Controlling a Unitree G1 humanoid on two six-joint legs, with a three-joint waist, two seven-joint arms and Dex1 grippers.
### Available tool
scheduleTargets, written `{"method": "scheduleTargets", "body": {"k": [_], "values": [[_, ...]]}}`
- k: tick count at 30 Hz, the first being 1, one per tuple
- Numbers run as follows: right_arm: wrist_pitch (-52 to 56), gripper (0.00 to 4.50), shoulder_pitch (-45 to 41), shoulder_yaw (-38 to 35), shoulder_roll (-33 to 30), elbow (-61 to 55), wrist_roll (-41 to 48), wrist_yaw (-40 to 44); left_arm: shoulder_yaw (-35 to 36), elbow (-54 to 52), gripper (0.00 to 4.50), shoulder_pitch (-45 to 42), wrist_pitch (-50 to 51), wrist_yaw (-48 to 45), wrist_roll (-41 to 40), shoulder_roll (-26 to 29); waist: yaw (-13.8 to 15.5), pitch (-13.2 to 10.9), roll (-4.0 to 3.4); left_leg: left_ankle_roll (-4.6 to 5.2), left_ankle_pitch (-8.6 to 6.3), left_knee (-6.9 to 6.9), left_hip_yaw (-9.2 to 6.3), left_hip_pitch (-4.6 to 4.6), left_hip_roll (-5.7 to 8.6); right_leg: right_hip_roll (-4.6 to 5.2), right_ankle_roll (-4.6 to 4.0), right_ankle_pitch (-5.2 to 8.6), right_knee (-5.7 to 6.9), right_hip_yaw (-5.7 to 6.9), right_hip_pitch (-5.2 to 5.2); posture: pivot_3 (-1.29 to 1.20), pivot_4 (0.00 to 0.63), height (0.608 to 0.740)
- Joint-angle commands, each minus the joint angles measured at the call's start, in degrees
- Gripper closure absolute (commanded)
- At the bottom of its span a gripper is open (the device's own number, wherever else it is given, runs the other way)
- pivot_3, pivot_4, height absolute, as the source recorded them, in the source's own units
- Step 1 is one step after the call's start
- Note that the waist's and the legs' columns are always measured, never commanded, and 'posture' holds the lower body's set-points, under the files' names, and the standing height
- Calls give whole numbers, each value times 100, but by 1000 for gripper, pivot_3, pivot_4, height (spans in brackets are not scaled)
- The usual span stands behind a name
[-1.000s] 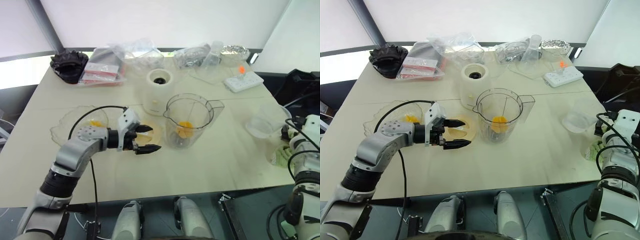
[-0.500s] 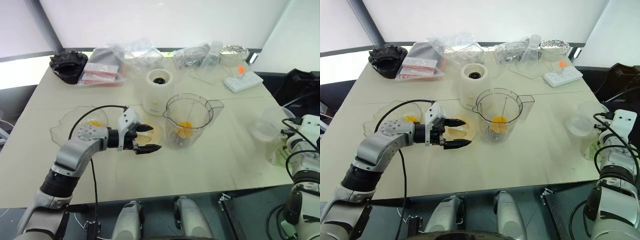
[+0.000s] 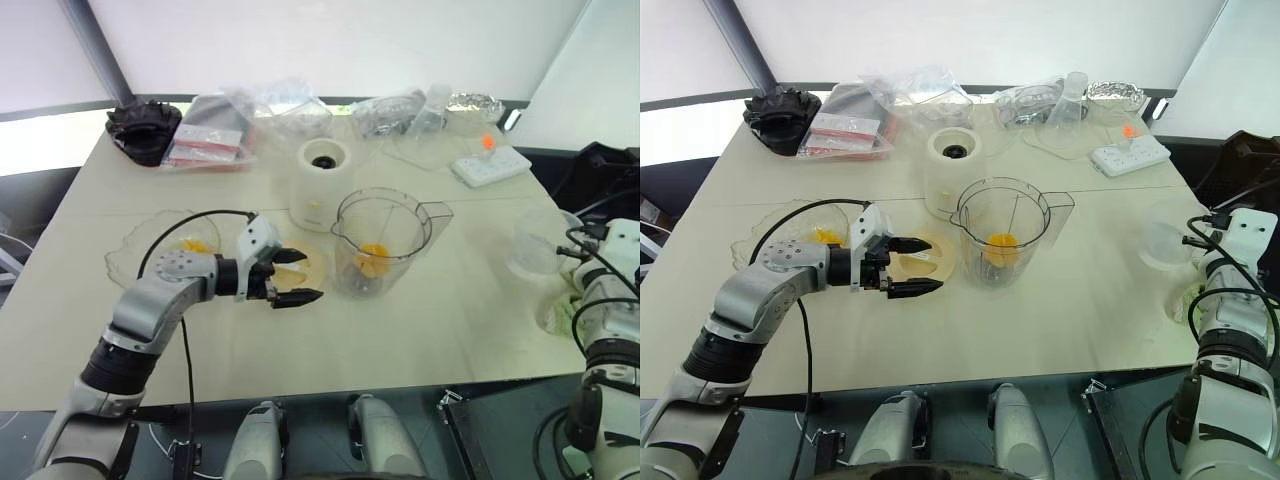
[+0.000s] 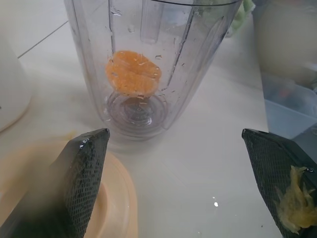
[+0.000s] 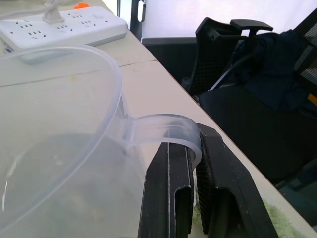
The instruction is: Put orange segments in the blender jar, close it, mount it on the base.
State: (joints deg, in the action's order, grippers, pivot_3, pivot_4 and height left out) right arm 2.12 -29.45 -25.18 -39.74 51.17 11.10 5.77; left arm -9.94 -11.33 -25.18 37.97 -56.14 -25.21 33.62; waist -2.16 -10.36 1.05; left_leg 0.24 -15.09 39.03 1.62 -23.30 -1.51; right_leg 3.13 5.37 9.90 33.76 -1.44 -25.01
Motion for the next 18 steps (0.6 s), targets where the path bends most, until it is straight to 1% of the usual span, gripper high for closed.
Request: {"method": "scheduleTargets", "body": {"k": [1,5,7,9,13,18], "values": [[110,4450,226,-4,65,-151,2,-57,54,-88,0,-46,-80,-19,-2,21,-14,0,0,0,0,0,0,0,0,0,0,0,-3,0,2,0,150,740],[146,4450,402,-73,159,-449,107,-60,43,-98,0,-43,-76,-22,-6,12,-15,0,0,0,0,-1,-3,0,0,0,0,0,-3,1,3,0,150,740],[268,4450,507,-254,315,-794,331,-141,32,-99,0,-38,-87,-32,-3,10,-16,0,0,0,0,-1,-4,1,0,-1,0,0,-3,1,4,0,150,740],[451,4450,633,-481,544,-1296,609,-257,24,-84,0,-38,-103,-44,4,10,-22,0,0,0,0,-1,-6,0,-2,-4,1,0,-3,1,4,0,150,740],[1025,4450,958,-683,973,-2441,1031,-402,-18,-48,0,-46,-123,-50,14,-34,-40,0,-1,0,0,-2,-7,0,-10,-13,0,0,-3,0,1,0,150,740],[1603,4450,1252,-763,1267,-3649,1254,-649,-65,-29,0,-72,-112,-67,5,-94,-53,-2,-5,0,0,-7,-4,-1,-30,-36,-11,-7,4,-6,-17,0,150,740]]}}
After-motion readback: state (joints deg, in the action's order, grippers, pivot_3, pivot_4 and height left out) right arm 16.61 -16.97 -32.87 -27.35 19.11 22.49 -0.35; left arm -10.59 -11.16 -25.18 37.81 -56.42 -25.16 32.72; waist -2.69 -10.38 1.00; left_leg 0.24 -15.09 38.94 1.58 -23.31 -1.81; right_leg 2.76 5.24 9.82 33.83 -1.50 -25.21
